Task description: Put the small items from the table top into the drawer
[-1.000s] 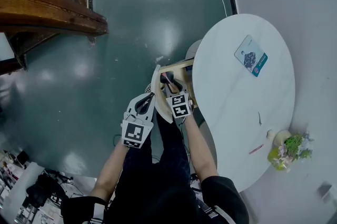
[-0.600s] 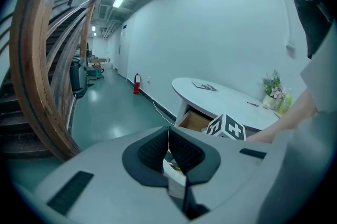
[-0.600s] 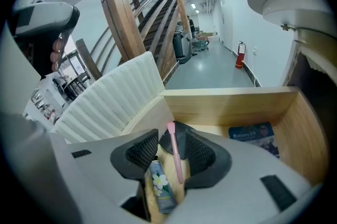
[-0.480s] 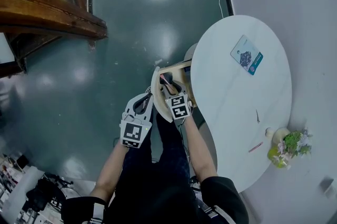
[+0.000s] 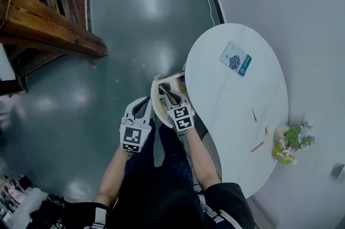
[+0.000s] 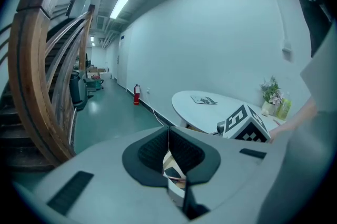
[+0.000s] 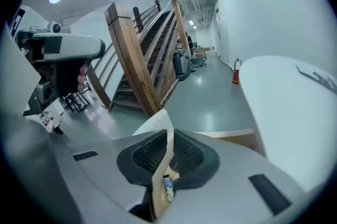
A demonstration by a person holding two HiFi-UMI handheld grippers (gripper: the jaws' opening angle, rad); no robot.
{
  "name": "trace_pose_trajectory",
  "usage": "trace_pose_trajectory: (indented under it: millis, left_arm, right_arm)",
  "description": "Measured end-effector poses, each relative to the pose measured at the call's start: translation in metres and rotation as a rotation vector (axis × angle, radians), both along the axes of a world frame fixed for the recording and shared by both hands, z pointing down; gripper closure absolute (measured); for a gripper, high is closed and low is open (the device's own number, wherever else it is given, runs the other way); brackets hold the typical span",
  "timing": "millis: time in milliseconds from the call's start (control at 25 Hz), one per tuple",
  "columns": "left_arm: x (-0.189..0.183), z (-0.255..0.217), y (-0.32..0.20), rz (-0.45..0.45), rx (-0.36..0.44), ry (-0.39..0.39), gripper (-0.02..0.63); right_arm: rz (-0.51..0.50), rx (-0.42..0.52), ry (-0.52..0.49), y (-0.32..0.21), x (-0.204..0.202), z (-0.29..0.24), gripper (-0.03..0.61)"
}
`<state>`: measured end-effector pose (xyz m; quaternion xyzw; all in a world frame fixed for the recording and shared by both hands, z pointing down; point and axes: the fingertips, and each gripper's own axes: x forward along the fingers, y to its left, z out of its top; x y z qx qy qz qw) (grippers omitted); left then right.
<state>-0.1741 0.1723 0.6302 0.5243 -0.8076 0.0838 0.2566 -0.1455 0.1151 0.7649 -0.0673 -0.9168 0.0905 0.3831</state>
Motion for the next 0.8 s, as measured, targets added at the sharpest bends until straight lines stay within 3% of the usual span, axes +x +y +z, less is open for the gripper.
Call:
trace_pose_trajectory:
  millis: [400,800]
  left_arm:
    - [0.008,-0.096,-0.026,0.091,0.099,-0.100,0.594]
    - [0.025,-0.187,-0.057,0.197,0.231,-0.208,0.594]
  right_arm:
    - [0.129,0.103,-0.188,-0.040,0.006,-0.133,0.535]
    - [0.319,0.247,-0.391,-0.096,0.044,-0.270,0.537]
